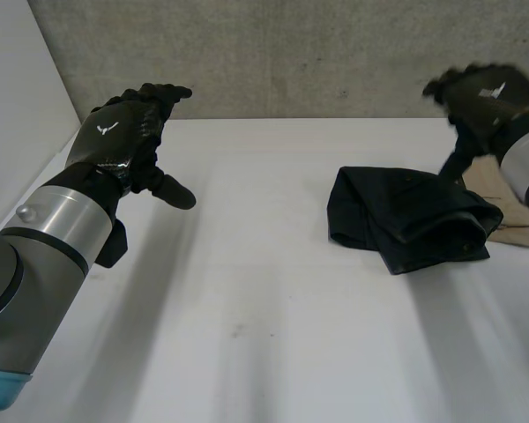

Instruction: Fold the laundry.

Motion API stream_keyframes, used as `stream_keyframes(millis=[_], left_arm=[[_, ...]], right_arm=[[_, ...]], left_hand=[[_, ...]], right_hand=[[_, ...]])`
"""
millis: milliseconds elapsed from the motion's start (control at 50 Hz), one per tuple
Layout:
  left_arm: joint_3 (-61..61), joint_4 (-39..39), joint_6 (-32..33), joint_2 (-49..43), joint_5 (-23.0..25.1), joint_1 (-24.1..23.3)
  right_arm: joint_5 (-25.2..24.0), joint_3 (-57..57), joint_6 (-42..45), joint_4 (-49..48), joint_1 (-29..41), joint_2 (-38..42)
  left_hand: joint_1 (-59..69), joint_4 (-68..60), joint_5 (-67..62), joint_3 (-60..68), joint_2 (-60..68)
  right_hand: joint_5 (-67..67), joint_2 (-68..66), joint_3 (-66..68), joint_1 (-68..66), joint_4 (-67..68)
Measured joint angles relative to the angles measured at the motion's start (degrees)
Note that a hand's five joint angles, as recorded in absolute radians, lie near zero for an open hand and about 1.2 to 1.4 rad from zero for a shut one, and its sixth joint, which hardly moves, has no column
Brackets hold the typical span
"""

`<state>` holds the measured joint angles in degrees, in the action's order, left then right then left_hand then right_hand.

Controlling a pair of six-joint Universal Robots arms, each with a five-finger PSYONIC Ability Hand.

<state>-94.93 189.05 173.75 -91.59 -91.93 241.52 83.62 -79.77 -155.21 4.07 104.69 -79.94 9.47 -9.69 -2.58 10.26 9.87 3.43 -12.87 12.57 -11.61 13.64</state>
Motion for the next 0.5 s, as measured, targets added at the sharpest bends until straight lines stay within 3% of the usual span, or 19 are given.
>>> stream_keyframes(millis=[160,320,360,440,500], left_arm=[[-0.1,0.0,-0.1,-0.3,0.0,0.0],[-0.3,0.3,-0.1,-0.3,0.0,0.0],[-0.6,0.8,-0.1,-0.1,0.0,0.0],[-1.2,2.0,0.0,0.2,0.0,0.0],[-1.5,2.8,0.0,0.5,0.0,0.0]], right_arm=[[-0.3,-0.2,15.4,3.7,0.5,9.7],[0.6,1.7,19.8,-8.4,0.4,23.1],[1.4,3.1,20.6,-11.9,0.4,26.8],[3.0,6.5,22.8,-15.4,0.3,31.4],[3.7,9.1,24.0,-16.1,0.5,32.3]], left_hand=[[0.0,0.0,0.0,0.0,0.0],[0.0,0.0,0.0,0.0,0.0],[0.0,0.0,0.0,0.0,0.0],[0.0,0.0,0.0,0.0,0.0],[0.0,0.0,0.0,0.0,0.0]], right_hand=[[0.0,0.0,0.0,0.0,0.0],[0.1,-0.1,0.2,-0.1,0.0],[4.9,-6.0,6.3,-4.7,4.7],[37.8,-41.9,41.3,-36.1,40.3],[50.5,-53.7,53.4,-44.1,52.6]])
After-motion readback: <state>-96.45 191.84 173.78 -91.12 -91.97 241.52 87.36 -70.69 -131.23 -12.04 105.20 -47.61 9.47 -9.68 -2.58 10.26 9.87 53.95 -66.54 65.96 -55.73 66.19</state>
